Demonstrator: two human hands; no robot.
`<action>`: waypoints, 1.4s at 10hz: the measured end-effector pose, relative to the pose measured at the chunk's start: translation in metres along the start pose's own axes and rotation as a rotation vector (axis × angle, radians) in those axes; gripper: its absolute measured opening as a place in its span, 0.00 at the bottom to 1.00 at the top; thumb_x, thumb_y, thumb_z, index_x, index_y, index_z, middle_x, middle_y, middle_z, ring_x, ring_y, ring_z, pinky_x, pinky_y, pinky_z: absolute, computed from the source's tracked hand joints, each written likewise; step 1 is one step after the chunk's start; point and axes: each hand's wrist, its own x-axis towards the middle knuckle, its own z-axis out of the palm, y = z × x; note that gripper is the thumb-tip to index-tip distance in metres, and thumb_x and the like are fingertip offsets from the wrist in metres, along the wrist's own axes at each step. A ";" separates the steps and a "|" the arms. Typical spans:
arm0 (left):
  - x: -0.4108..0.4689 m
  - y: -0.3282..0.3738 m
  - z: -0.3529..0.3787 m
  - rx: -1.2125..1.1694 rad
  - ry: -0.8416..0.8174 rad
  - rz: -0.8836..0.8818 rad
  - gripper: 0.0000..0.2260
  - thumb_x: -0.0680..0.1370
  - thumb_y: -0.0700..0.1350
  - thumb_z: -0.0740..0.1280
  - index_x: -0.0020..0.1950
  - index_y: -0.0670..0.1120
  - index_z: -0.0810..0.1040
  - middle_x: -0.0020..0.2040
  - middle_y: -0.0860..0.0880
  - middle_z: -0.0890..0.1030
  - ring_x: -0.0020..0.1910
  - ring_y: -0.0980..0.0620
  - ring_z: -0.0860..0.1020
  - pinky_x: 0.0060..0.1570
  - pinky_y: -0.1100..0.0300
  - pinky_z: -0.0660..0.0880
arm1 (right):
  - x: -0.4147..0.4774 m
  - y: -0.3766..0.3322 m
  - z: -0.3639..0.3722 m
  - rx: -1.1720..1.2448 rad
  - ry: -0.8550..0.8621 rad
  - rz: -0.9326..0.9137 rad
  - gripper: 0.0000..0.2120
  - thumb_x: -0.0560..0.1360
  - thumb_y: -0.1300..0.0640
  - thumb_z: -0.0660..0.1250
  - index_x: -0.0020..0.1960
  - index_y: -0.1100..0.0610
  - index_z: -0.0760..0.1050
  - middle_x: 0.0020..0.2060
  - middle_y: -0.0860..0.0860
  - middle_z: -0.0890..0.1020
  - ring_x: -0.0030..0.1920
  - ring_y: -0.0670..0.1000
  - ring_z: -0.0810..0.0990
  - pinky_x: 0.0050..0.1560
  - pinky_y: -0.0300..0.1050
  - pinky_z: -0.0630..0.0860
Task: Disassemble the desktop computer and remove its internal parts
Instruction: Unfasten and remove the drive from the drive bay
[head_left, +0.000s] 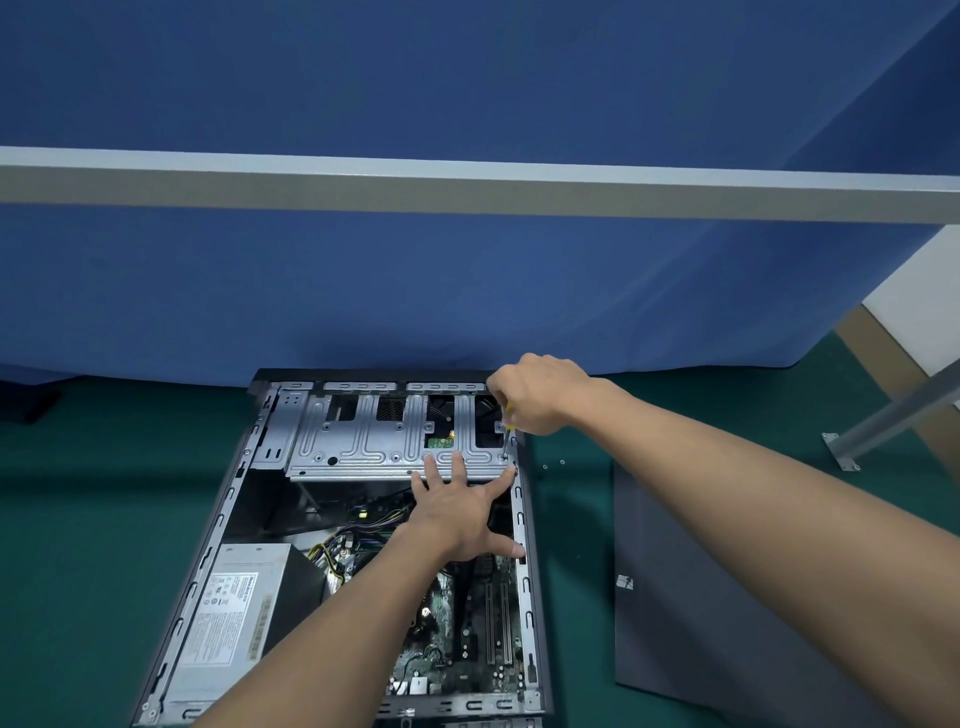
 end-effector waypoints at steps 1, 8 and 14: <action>0.000 0.000 0.000 -0.005 0.004 0.000 0.45 0.70 0.72 0.65 0.77 0.66 0.40 0.77 0.36 0.37 0.72 0.26 0.34 0.71 0.32 0.39 | 0.000 0.002 0.001 0.052 -0.029 -0.020 0.05 0.74 0.58 0.63 0.43 0.49 0.69 0.45 0.49 0.76 0.47 0.55 0.74 0.37 0.45 0.66; -0.005 0.002 -0.002 -0.013 0.004 0.008 0.45 0.70 0.71 0.65 0.77 0.66 0.40 0.77 0.36 0.36 0.72 0.27 0.34 0.71 0.33 0.39 | 0.001 -0.001 0.006 -0.046 0.044 0.059 0.09 0.77 0.52 0.60 0.39 0.52 0.67 0.45 0.52 0.75 0.43 0.58 0.72 0.42 0.47 0.67; -0.006 0.003 -0.005 -0.005 -0.003 0.008 0.45 0.70 0.71 0.65 0.77 0.65 0.40 0.77 0.36 0.37 0.72 0.26 0.34 0.71 0.33 0.39 | 0.000 0.000 0.002 0.114 -0.088 0.050 0.05 0.75 0.51 0.64 0.49 0.50 0.70 0.49 0.48 0.77 0.49 0.55 0.75 0.40 0.46 0.68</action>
